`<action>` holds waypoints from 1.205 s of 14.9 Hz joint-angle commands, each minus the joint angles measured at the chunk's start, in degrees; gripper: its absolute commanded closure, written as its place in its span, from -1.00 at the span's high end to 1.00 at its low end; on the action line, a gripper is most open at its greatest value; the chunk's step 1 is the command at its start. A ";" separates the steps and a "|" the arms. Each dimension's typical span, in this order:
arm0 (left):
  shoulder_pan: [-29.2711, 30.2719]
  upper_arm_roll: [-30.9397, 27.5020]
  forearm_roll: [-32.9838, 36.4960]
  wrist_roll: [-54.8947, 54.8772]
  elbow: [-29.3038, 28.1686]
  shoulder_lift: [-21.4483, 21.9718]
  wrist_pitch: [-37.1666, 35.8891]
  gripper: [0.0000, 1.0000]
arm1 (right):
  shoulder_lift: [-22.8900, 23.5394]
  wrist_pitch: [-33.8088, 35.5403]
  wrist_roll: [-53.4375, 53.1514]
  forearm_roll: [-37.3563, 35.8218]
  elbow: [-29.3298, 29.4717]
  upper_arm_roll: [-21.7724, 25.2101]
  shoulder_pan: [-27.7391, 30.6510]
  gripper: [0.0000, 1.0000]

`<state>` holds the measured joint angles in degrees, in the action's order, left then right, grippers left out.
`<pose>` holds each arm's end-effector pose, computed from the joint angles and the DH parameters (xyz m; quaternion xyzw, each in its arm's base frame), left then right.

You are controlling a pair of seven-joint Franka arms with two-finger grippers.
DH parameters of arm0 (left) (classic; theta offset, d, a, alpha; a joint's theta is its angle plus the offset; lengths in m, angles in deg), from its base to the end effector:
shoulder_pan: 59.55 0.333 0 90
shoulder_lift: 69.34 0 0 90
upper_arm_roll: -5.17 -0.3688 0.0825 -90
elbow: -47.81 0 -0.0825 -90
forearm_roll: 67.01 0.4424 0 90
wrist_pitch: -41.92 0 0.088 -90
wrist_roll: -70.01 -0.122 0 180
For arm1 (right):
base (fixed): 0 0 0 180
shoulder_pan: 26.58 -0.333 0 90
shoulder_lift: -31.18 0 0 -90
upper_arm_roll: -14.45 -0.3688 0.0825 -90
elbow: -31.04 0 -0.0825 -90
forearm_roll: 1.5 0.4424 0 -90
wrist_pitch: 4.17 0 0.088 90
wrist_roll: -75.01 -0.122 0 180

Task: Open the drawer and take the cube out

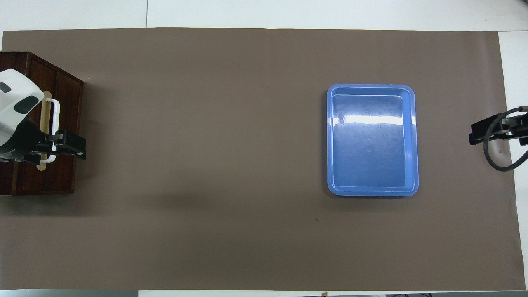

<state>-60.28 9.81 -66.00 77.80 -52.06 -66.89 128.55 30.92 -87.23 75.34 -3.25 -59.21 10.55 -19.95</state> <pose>0.5772 -0.0529 0.5933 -0.9953 -0.0209 0.0923 0.0212 0.5950 -0.0323 0.6531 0.9978 -0.0218 -0.0608 0.0138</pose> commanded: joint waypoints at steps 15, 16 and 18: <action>-1.64 -0.77 14.35 -3.58 -10.78 -0.78 19.62 1.00 | -0.97 -3.08 8.82 -0.54 -1.86 -0.23 3.48 1.00; -2.60 -0.77 16.29 -3.58 -10.70 -2.44 21.63 1.00 | -1.32 -3.16 8.73 -0.45 -2.48 -0.23 3.48 1.00; -2.96 -0.68 16.74 -3.05 -10.70 -4.20 24.54 1.00 | -1.76 -4.21 8.73 -0.27 -3.62 -0.23 3.56 1.00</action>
<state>-61.64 9.73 -51.43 74.50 -62.30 -69.52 150.00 30.90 -89.23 82.84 -3.25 -59.85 10.89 -17.11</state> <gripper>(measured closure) 0.000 0.000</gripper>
